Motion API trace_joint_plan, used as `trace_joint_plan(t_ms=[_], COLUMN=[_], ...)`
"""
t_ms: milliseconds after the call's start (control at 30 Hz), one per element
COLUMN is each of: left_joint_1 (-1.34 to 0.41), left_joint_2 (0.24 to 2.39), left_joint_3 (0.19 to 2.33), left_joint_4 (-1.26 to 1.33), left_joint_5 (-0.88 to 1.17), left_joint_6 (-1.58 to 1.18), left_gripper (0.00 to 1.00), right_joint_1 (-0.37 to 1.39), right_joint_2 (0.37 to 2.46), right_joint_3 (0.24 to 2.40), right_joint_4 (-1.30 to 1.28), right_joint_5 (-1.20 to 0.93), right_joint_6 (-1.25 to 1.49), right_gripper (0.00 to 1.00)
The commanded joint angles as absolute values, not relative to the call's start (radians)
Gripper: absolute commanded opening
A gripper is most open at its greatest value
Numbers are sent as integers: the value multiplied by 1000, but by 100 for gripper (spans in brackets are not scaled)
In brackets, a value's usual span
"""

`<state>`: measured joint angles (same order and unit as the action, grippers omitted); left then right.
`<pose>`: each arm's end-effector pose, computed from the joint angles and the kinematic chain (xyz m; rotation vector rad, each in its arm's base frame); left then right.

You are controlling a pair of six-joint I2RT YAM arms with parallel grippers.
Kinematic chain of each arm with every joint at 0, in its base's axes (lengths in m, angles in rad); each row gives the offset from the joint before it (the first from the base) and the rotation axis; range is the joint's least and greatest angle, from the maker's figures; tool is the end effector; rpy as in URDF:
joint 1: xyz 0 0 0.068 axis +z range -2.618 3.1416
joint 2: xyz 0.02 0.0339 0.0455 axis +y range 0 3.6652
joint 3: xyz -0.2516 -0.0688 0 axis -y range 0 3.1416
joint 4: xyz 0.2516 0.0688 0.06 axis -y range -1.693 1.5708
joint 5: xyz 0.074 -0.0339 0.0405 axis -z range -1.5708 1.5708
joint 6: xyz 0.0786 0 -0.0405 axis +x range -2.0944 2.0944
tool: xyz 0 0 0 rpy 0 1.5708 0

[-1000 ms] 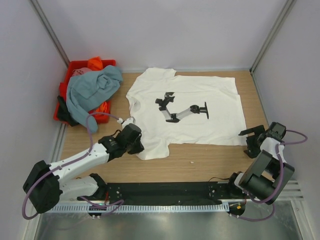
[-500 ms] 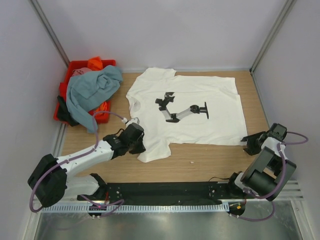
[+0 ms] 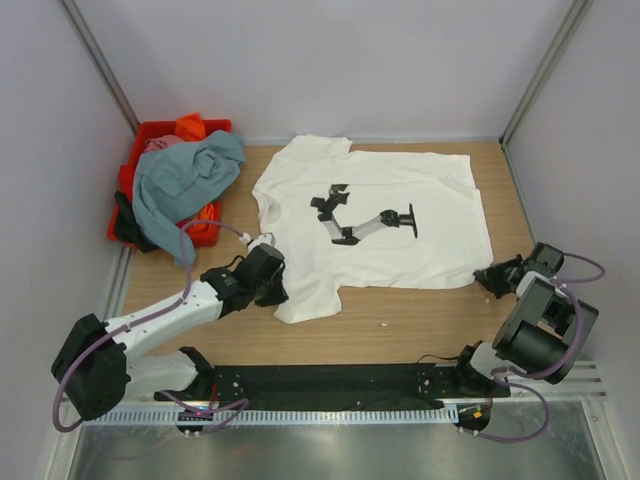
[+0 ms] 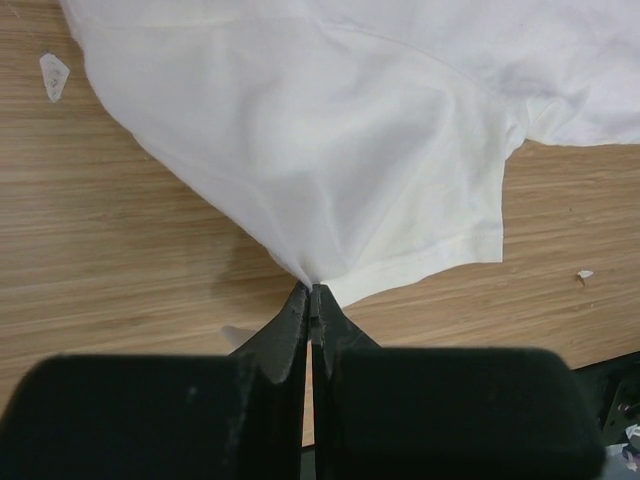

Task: Fold and stack the t-shirts
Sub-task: Fold the tshirt

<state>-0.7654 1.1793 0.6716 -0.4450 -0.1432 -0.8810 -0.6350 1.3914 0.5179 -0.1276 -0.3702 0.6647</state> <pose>0.1960 -0.1727 0.1525 -0.2079 2.5710 -0.4780 0.2279 -0.1326 0.0827 1.4246 2.1045 0.4861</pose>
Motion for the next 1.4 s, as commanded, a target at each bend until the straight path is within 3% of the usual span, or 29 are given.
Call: trace_joint_plan(t_ms=[0, 300, 633, 833, 967, 1067, 1367], left_joint_1=[-761, -761, -761, -712, -577, -514, -384], left_joint_2=[1117, 936, 916, 1195, 1406, 1552, 1936], left_joint_3=[729, 811, 934, 1170, 1360, 1588, 1969], left_joint_4=[-505, -759, -876, -845, -841, -894, -1034], left_joint_5=[-175, -241, -268, -210, -98, -72, -35], left_joint_6=[-873, -893, -899, -766, -698, -658, -597], left_gripper=[0, 0, 0, 0, 0, 0, 0], right_joint_1=[-623, -621, -621, -589, -491, -437, -341], right_joint_2=[1338, 958, 900, 969, 1073, 1195, 1541], right_joint_3=[497, 615, 652, 742, 837, 917, 1155], right_joint_4=[-182, -488, -540, -488, -451, -427, -422], right_joint_5=[-350, -305, -348, -324, -241, -201, -160], right_joint_6=[664, 597, 643, 696, 745, 755, 713], right_gripper=[2, 1, 2, 2, 2, 1, 1])
